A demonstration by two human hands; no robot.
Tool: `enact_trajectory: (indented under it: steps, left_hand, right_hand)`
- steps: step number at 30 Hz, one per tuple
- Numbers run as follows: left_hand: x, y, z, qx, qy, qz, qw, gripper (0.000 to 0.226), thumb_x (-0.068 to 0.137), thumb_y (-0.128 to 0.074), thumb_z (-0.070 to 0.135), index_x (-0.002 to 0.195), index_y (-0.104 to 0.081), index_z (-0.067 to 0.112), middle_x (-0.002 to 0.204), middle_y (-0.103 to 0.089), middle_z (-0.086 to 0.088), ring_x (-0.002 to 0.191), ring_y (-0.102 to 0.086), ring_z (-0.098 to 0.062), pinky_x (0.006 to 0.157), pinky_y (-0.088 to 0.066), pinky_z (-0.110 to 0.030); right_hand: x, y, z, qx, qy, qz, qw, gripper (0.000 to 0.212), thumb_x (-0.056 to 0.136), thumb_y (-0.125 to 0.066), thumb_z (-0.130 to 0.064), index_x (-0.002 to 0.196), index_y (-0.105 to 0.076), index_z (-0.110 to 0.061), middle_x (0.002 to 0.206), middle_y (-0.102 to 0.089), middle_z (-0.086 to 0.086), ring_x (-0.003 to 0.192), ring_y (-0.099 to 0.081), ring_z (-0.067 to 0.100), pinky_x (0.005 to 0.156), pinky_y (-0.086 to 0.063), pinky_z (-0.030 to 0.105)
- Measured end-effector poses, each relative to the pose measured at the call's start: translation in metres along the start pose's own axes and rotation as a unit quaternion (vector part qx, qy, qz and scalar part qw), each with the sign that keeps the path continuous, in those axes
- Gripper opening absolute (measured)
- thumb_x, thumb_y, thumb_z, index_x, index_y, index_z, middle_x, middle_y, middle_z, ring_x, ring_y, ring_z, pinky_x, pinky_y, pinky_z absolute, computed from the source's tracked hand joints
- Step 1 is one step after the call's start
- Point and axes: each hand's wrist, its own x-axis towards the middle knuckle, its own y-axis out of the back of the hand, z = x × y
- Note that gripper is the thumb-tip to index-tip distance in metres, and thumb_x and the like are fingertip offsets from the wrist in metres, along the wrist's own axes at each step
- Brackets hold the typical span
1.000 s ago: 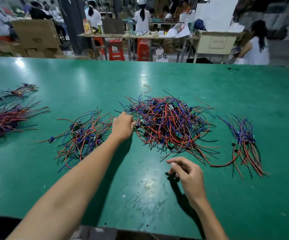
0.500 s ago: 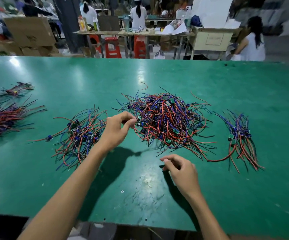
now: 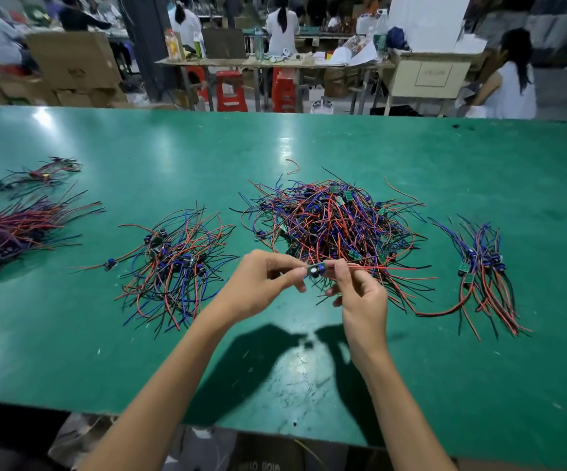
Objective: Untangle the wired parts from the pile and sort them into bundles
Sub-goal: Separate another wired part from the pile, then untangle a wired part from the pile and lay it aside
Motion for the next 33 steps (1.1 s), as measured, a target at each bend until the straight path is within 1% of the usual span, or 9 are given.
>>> enact_trajectory:
  steps: [5, 8, 11, 14, 17, 22, 26, 29, 33]
  left_hand:
    - [-0.007, -0.015, -0.001, -0.087, 0.119, -0.156, 0.977, 0.017, 0.105, -0.052, 0.011, 0.112, -0.063, 0.001, 0.093, -0.073, -0.006, 0.043, -0.045, -0.013, 0.042, -0.036, -0.018]
    - [-0.011, -0.025, -0.003, -0.153, 0.145, -0.206, 0.956, 0.026, 0.104, -0.049, 0.003, 0.129, -0.052, -0.002, 0.103, -0.071, -0.016, 0.062, -0.061, -0.022, 0.057, -0.047, -0.023]
    - [-0.012, -0.037, -0.007, -0.155, 0.167, -0.234, 0.945, 0.036, 0.101, -0.053, 0.000, 0.137, -0.046, 0.001, 0.110, -0.071, -0.021, 0.093, -0.070, -0.035, 0.082, -0.054, -0.040]
    - [-0.009, -0.054, -0.007, -0.172, 0.162, -0.204, 0.950, 0.032, 0.105, -0.051, 0.019, 0.134, -0.055, 0.007, 0.117, -0.071, -0.016, 0.098, -0.070, -0.025, 0.093, -0.054, -0.042]
    - [-0.004, -0.074, -0.003, -0.199, 0.144, -0.141, 0.959, 0.026, 0.106, -0.049, 0.023, 0.115, -0.068, 0.008, 0.101, -0.072, -0.006, 0.075, -0.067, -0.014, 0.076, -0.058, -0.029]
    - [-0.007, -0.096, -0.010, -0.266, 0.179, -0.005, 0.947, 0.013, 0.099, -0.063, 0.014, 0.097, -0.073, 0.006, 0.079, -0.071, -0.006, 0.054, -0.054, -0.010, 0.053, -0.047, -0.019]
    - [-0.012, -0.108, -0.013, -0.280, 0.165, 0.061, 0.944, 0.012, 0.097, -0.063, 0.009, 0.091, -0.072, 0.004, 0.071, -0.070, -0.002, 0.050, -0.053, -0.008, 0.050, -0.043, -0.017]
    - [-0.013, -0.110, -0.011, -0.305, 0.158, 0.095, 0.934, 0.014, 0.096, -0.062, 0.004, 0.086, -0.071, 0.005, 0.077, -0.074, 0.003, 0.051, -0.055, -0.007, 0.051, -0.045, -0.016]
    - [-0.016, -0.112, -0.013, -0.264, 0.144, 0.093, 0.949, 0.017, 0.097, -0.062, 0.006, 0.081, -0.068, 0.006, 0.068, -0.069, 0.003, 0.051, -0.054, -0.007, 0.050, -0.044, -0.017]
  right_hand:
    - [0.006, 0.031, 0.015, -0.136, 0.001, -0.066, 0.989, 0.030, 0.098, -0.061, -0.036, 0.081, -0.073, -0.014, 0.079, -0.073, 0.001, 0.070, -0.060, 0.011, 0.069, -0.049, 0.026]
    - [0.005, 0.046, 0.023, -0.095, -0.023, -0.043, 0.994, 0.027, 0.091, -0.068, -0.041, 0.084, -0.074, -0.016, 0.079, -0.074, 0.001, 0.066, -0.064, 0.011, 0.063, -0.051, 0.020]
    - [0.005, 0.055, 0.034, -0.042, -0.036, -0.023, 0.998, 0.008, 0.090, -0.075, -0.025, 0.092, -0.077, -0.017, 0.076, -0.074, 0.002, 0.063, -0.065, 0.013, 0.062, -0.054, 0.021]
    - [0.006, 0.059, 0.039, -0.025, -0.032, -0.039, 0.998, 0.010, 0.089, -0.076, -0.015, 0.098, -0.078, -0.020, 0.077, -0.075, 0.002, 0.063, -0.065, 0.013, 0.062, -0.054, 0.021]
    - [0.004, 0.058, 0.042, -0.011, -0.016, -0.059, 0.998, 0.009, 0.090, -0.076, -0.014, 0.097, -0.078, -0.019, 0.086, -0.078, 0.005, 0.073, -0.071, 0.012, 0.069, -0.057, 0.022]
    - [0.006, 0.061, 0.050, -0.140, 0.026, 0.038, 0.989, 0.009, 0.088, -0.079, -0.030, 0.082, -0.077, -0.024, 0.087, -0.070, -0.004, 0.075, -0.062, 0.008, 0.073, -0.048, 0.029]
    - [0.002, 0.054, 0.045, -0.140, 0.040, -0.056, 0.988, 0.020, 0.100, -0.062, -0.027, 0.092, -0.080, -0.031, 0.095, -0.065, 0.003, 0.087, -0.063, 0.003, 0.076, -0.048, 0.012]
    - [0.001, 0.052, 0.046, -0.191, 0.043, -0.105, 0.975, 0.030, 0.098, -0.049, -0.032, 0.094, -0.076, -0.019, 0.095, -0.068, -0.004, 0.092, -0.063, 0.007, 0.085, -0.049, 0.026]
    - [0.000, 0.053, 0.047, -0.133, -0.018, -0.100, 0.986, 0.023, 0.096, -0.054, -0.030, 0.097, -0.076, -0.026, 0.092, -0.076, -0.001, 0.082, -0.068, 0.014, 0.080, -0.055, 0.042]
